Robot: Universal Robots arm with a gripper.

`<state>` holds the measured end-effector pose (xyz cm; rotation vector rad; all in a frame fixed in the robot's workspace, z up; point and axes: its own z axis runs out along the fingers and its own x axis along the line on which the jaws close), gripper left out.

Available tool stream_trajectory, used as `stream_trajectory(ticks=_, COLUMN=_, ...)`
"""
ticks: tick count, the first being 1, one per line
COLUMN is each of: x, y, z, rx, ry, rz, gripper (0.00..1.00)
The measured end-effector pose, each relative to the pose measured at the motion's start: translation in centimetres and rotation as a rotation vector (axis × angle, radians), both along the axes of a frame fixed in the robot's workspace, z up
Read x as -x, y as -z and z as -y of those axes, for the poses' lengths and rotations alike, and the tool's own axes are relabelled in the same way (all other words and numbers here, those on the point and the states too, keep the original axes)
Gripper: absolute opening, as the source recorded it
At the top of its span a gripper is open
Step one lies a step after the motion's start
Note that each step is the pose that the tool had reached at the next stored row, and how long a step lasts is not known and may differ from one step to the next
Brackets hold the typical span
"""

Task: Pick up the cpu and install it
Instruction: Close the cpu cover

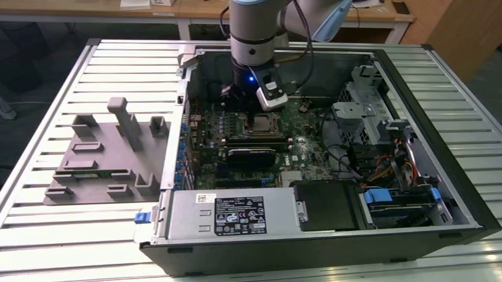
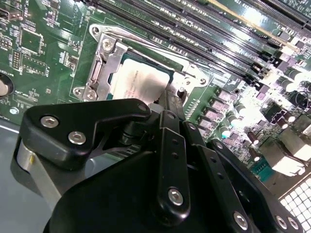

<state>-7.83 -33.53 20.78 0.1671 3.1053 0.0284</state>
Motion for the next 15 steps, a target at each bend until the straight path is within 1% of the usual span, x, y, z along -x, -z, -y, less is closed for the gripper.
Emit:
stream_trajectory(ticks=8, x=0.25, y=0.42, z=0.00, rx=-0.0001, ry=-0.014, rz=0.0000, gripper=0.11)
stream_trajectory(ticks=15, x=0.33, y=0.64, z=0.00, rx=0.0000, ry=-0.023, rz=0.0000, gripper=0.11)
